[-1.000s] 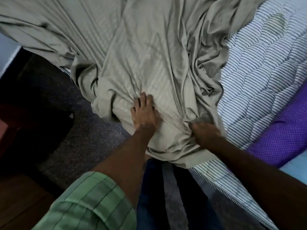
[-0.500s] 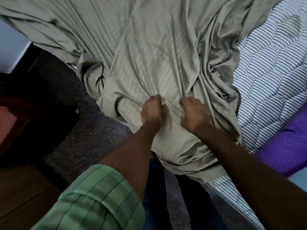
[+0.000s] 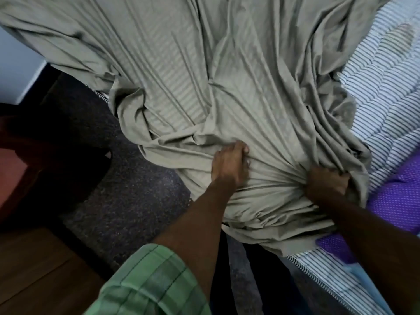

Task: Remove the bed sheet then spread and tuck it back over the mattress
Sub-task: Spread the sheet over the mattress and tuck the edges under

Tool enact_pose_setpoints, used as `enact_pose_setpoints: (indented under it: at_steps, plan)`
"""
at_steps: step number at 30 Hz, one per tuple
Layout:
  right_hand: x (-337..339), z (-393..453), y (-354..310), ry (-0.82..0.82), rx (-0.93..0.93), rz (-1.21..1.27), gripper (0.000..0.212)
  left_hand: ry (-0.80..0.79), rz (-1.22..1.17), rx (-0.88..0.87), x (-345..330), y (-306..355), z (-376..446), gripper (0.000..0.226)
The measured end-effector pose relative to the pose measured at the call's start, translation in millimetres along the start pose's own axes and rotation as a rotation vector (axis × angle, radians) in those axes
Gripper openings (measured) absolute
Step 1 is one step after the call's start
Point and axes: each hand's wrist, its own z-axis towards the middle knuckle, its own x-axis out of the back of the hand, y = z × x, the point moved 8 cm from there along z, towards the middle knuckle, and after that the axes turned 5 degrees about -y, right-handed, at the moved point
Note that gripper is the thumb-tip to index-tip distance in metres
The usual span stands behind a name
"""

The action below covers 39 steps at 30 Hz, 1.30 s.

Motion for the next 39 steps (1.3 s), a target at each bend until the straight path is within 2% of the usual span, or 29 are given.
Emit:
enact_pose_setpoints:
  at_steps: [2, 3, 5, 6, 8, 9, 10, 12, 15, 18, 19, 21, 23, 25, 27, 29, 31, 34, 37, 39]
  plan:
    - [3.2, 4.2, -3.6, -0.103, -0.052, -0.003, 0.046, -0.006, 0.326, 0.094, -2.5, -8.5, -1.3, 0.052]
    - [13.8, 4.1, -12.6, -0.114, -0.035, 0.018, 0.046, -0.012, 0.412, 0.175, -3.2, -15.4, -1.6, 0.059]
    - [48.4, -0.6, -42.8, 0.018, 0.102, 0.131, 0.046, -0.058, 0.479, 0.239, -9.8, -16.7, 0.3, 0.049]
    - [67.7, -7.7, -63.3, 0.134, 0.229, 0.237, 0.05, -0.101, 0.482, 0.239, -15.5, -13.9, 2.0, 0.039]
    - [99.0, -30.6, -104.6, 0.355, 0.563, 0.475, 0.055, -0.145, 0.384, 0.297, -21.7, -7.7, 5.4, 0.035]
    - [104.0, -37.4, -119.6, 0.39, 0.672, 0.536, 0.054, -0.108, 0.285, 0.36, -19.4, -6.0, 4.1, 0.034]
    - [106.1, -38.9, -129.7, 0.383, 0.704, 0.529, 0.053, -0.051, 0.202, 0.415, -15.2, -3.1, 0.5, 0.03]
    - [97.8, -25.5, -127.8, 0.326, 0.624, 0.44, 0.048, -0.006, 0.057, 0.447, -16.2, 12.1, -10.3, 0.022]
    - [82.1, -11.8, -101.7, 0.303, 0.461, 0.159, 0.033, -0.222, -0.082, 0.363, -50.8, 36.3, -26.1, 0.022]
    - [53.6, -1.2, -70.7, 0.049, 0.246, 0.043, 0.034, -0.353, -0.073, 0.287, -70.5, 39.6, -21.8, 0.029]
    - [45.6, -1.8, -63.0, -0.058, 0.217, 0.051, 0.035, -0.345, -0.012, 0.239, -69.0, 44.7, -15.8, 0.031]
    - [46.5, -0.7, -59.1, -0.164, 0.26, 0.09, 0.04, -0.236, 0.082, 0.154, -50.2, 58.0, -1.4, 0.032]
    - [77.8, 6.9, -58.2, -0.075, 0.337, 0.231, 0.04, -0.071, 0.073, 0.131, -22.1, 69.3, 18.0, 0.029]
    - [137.4, 17.1, -48.6, 0.208, 0.381, 0.51, 0.028, 0.052, 0.009, 0.151, 0.4, 76.3, 40.7, 0.026]
    - [197.7, 24.1, -31.2, 0.527, 0.376, 0.663, 0.019, 0.121, -0.018, 0.098, 13.7, 87.9, 64.0, 0.023]
    - [239.8, 40.8, -24.1, 0.721, 0.426, 0.601, 0.034, 0.158, -0.013, 0.011, 24.2, 105.6, 88.1, 0.019]
    - [255.9, 67.8, -29.1, 0.693, 0.456, 0.372, 0.053, 0.171, -0.045, -0.022, 31.8, 120.1, 112.0, 0.02]
    - [259.2, 111.1, -21.9, 0.54, 0.403, 0.178, 0.065, 0.129, -0.084, 0.015, 30.9, 138.4, 153.9, 0.028]
    - [257.4, 129.2, -21.7, 0.523, 0.374, -0.015, 0.047, -0.062, -0.044, 0.045, 14.5, 152.0, 191.0, 0.049]
    - [250.4, 146.0, -0.8, 0.474, 0.28, -0.13, 0.032, -0.147, -0.03, 0.053, 2.7, 157.7, 208.2, 0.053]
